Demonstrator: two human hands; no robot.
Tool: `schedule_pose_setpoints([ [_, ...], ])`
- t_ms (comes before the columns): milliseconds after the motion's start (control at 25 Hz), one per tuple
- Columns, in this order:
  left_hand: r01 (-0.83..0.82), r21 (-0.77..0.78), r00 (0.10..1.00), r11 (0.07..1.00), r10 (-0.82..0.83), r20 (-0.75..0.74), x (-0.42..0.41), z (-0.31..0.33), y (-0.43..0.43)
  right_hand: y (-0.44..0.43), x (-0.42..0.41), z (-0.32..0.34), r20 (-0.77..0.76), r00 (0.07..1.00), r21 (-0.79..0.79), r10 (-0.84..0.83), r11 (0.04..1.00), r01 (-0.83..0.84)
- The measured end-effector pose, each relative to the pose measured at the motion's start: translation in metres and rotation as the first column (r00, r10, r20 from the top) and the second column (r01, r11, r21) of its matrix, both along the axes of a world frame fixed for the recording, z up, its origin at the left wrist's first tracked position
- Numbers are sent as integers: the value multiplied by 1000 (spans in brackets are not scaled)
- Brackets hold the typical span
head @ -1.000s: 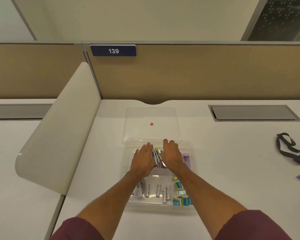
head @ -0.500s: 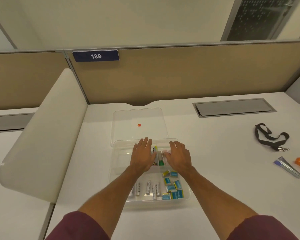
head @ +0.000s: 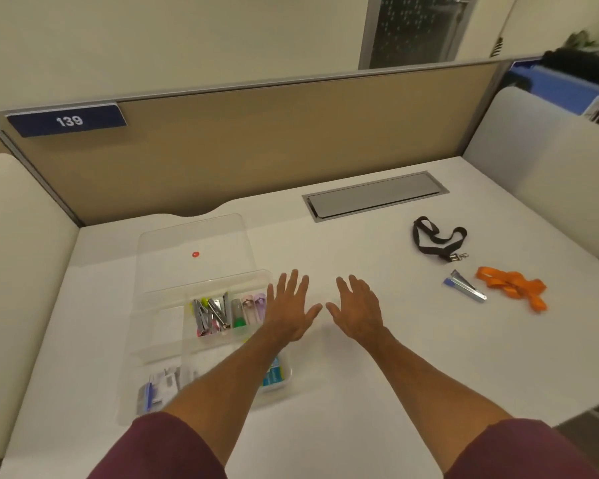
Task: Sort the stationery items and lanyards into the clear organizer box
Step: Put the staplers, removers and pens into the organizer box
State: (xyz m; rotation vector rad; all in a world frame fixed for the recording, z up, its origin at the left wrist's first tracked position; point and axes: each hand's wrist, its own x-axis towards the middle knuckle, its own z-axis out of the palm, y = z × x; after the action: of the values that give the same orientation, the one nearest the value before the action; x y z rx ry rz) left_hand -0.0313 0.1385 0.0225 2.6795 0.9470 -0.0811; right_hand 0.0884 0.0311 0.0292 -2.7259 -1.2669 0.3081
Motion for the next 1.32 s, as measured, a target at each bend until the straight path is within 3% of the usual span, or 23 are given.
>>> schedule_pose_setpoints([
  [480,69,-104,991,992,-80,-103,146,-37,-98,-98,156,-23,-59,988,-123,-144,983,136],
  [640,41,-185,985,982,-71,-160,166,-51,-117,-119,193,-31,-2,991,-103,-137,985,136],
  [800,15,-209,978,978,-58,-201,170,-58,-125,-123,223,-28,-52,983,-157,-178,973,168],
  [920,10,-177,976,984,-48,-211,171,-60,-128,-120,234,-28,-124,965,-209,-231,957,202],
  [1160,-12,-174,975,985,-28,-222,174,-59,-130,-110,230,-32,-104,971,-240,-217,952,187],
  [1320,-2,-199,974,980,-44,-224,172,-57,-125,-104,218,-32,-157,965,-194,-212,964,180],
])
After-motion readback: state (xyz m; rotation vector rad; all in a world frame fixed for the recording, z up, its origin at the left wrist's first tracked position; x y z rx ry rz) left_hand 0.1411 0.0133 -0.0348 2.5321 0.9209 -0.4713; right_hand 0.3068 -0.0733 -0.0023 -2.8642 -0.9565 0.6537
